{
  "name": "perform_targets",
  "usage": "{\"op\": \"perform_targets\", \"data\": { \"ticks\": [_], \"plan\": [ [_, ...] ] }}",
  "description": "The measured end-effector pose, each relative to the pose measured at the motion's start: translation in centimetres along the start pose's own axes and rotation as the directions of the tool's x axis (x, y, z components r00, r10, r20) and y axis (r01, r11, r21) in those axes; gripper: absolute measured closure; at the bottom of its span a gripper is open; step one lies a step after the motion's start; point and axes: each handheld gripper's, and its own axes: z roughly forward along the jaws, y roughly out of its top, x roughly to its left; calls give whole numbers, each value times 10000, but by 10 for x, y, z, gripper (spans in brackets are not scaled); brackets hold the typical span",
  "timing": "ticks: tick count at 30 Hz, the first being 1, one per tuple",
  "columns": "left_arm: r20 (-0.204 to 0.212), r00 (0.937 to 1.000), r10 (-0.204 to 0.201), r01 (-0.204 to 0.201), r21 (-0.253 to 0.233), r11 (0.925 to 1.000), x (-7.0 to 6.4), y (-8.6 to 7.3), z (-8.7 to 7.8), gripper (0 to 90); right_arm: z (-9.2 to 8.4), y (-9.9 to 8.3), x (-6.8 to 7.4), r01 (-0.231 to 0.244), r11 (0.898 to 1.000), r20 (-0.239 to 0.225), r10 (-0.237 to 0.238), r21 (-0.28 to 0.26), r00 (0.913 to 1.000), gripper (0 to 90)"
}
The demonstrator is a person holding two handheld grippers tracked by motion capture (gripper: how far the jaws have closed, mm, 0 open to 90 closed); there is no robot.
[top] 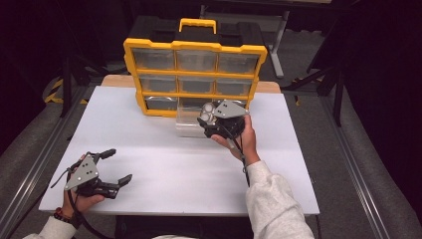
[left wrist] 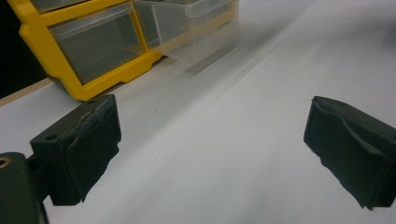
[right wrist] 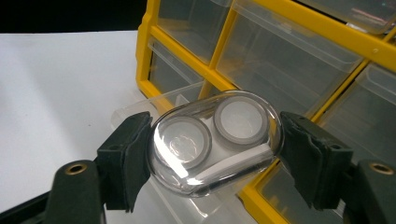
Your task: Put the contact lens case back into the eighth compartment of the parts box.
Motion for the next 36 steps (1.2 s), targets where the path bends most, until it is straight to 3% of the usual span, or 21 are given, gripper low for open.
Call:
{"op": "perform_targets", "data": {
  "ticks": [12,18,36],
  "plan": [
    [15,10000,23,-23,-94,10000,1,0,-3,50,24,2,4,147,9991,131,-153,406,9998,288],
    [57,10000,49,-49,-44,10000,0,0,-3,50,33,-3,-1,-280,9986,88,276,444,9996,288],
    [58,10000,59,-60,26,10000,0,0,-2,56,45,-13,-3,-663,9936,192,648,919,9977,310]
  ]
}}
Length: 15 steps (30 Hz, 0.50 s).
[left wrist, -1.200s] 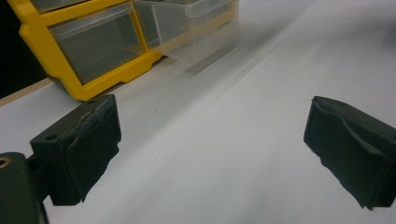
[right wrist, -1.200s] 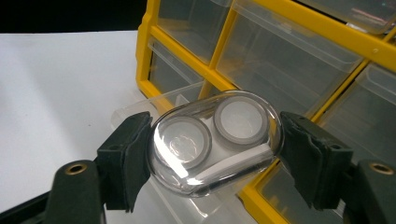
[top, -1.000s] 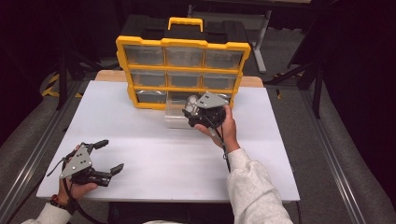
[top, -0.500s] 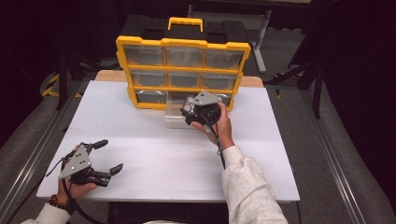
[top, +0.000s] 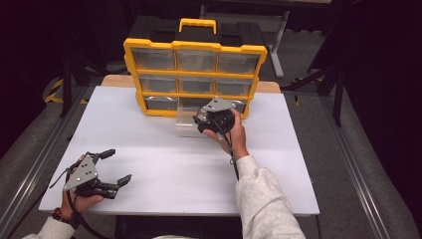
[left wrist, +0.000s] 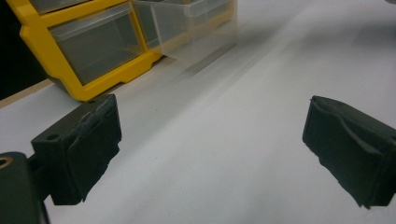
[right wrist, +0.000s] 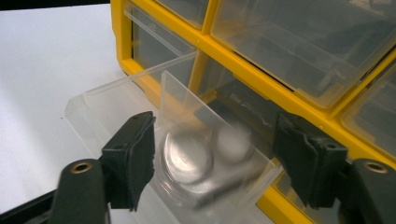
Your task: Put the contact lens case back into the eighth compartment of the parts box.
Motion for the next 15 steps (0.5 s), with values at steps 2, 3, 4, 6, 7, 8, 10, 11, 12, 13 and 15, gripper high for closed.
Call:
{"op": "perform_targets", "data": {
  "ticks": [2,3,4,6,7,8,10,11,12,13,15],
  "plan": [
    [-2,10000,3,-3,11,10000,0,0,0,57,0,0,0,-50,10000,-35,50,-8,10000,310],
    [-10,10000,-1,2,10,10000,0,0,0,57,0,-1,0,-77,10000,-79,77,27,9999,309],
    [12,10000,-8,8,-3,10000,0,0,0,58,0,-1,1,-12,10000,-28,12,73,10000,309],
    [37,10000,6,-6,-7,10000,0,0,0,58,0,-1,1,-11,10000,-26,11,44,10000,308],
    [52,10000,7,-7,-20,10000,0,0,0,58,-1,0,1,8,10000,-14,-8,17,10000,306],
    [48,10000,12,-12,-19,10000,0,0,0,58,-3,1,0,61,10000,25,-61,-45,10000,305],
    [56,10000,17,-17,-8,10000,0,0,0,58,-4,2,0,82,10000,59,-81,-55,9999,305],
    [58,10000,4,-4,-16,10000,0,0,0,58,-5,3,0,110,9999,101,-109,-67,9999,304],
    [47,10000,17,-17,-4,10000,0,0,0,58,-7,4,-1,91,9999,109,-90,-146,9999,301],
    [51,10000,13,-13,23,10000,0,0,0,58,-7,4,-1,91,9999,109,-90,-146,9999,301],
    [61,10000,23,-23,25,10000,0,0,1,58,-8,5,-2,108,9998,141,-106,-189,9998,297]
  ]
}}
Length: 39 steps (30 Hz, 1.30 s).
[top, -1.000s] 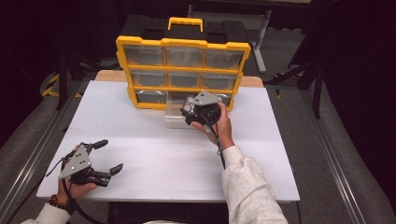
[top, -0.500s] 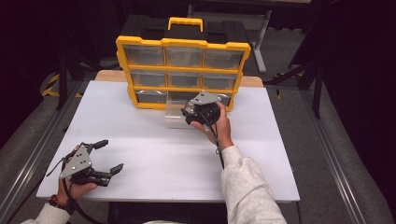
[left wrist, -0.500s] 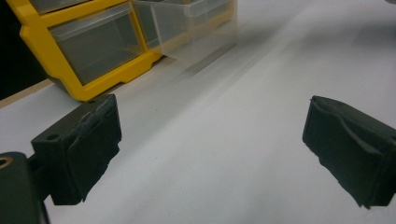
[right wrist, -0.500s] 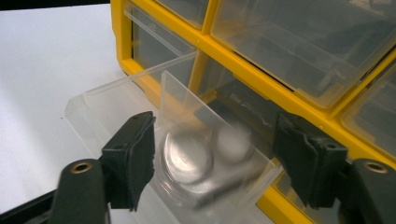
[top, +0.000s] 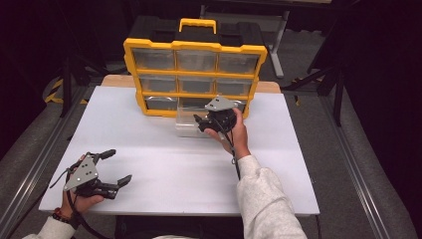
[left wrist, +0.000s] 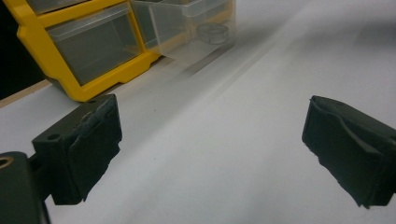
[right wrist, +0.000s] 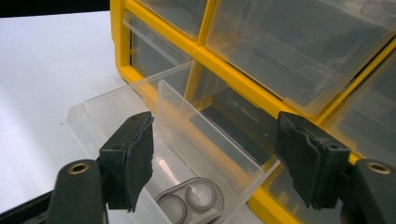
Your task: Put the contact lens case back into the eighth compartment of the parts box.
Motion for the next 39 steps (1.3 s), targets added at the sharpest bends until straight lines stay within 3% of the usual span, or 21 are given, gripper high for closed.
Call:
{"op": "perform_targets", "data": {
  "ticks": [5,21,26,39],
  "plan": [
    [-41,10000,23,-23,28,10000,-1,0,0,59,-5,2,-1,-8,10000,-31,8,-39,10000,273],
    [-52,10000,-3,4,110,9999,-1,0,2,62,-34,10,3,-172,9948,80,181,-1002,9998,175],
    [-57,10000,-5,6,118,9999,-1,0,2,63,-39,11,8,42,9937,373,0,-1123,9993,165],
    [-155,9999,-46,49,163,9999,0,-1,3,58,-50,9,13,261,9912,435,-206,-1302,9988,161]
  ]
}}
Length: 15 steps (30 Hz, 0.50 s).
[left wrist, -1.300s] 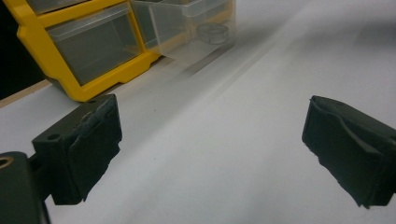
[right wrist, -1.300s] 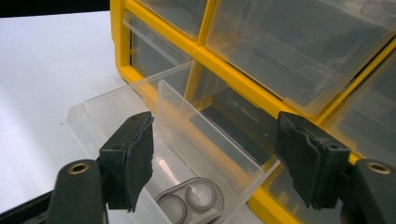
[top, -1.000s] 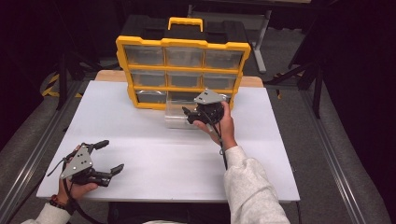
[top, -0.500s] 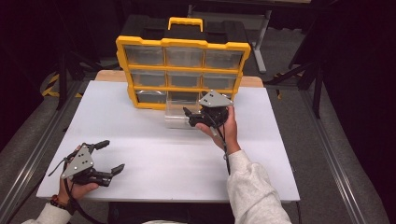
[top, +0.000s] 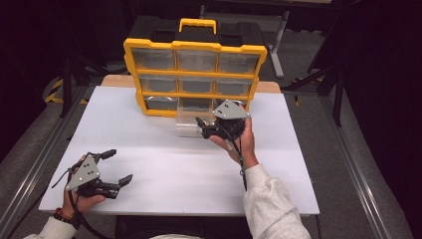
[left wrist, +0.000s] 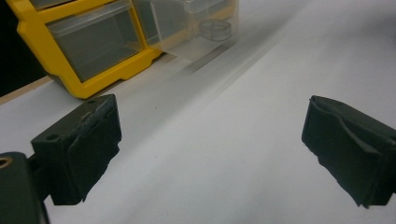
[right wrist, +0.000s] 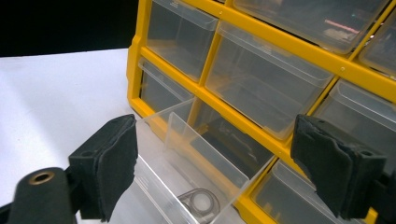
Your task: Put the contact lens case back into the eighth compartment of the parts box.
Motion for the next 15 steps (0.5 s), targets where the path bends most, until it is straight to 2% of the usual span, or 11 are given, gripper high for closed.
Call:
{"op": "perform_targets", "data": {
  "ticks": [15],
  "plan": [
    [-3,9998,-220,220,53,9997,3,-1,2,60,-17,-9,0,278,9996,27,-278,40,9996,151]
  ]
}}
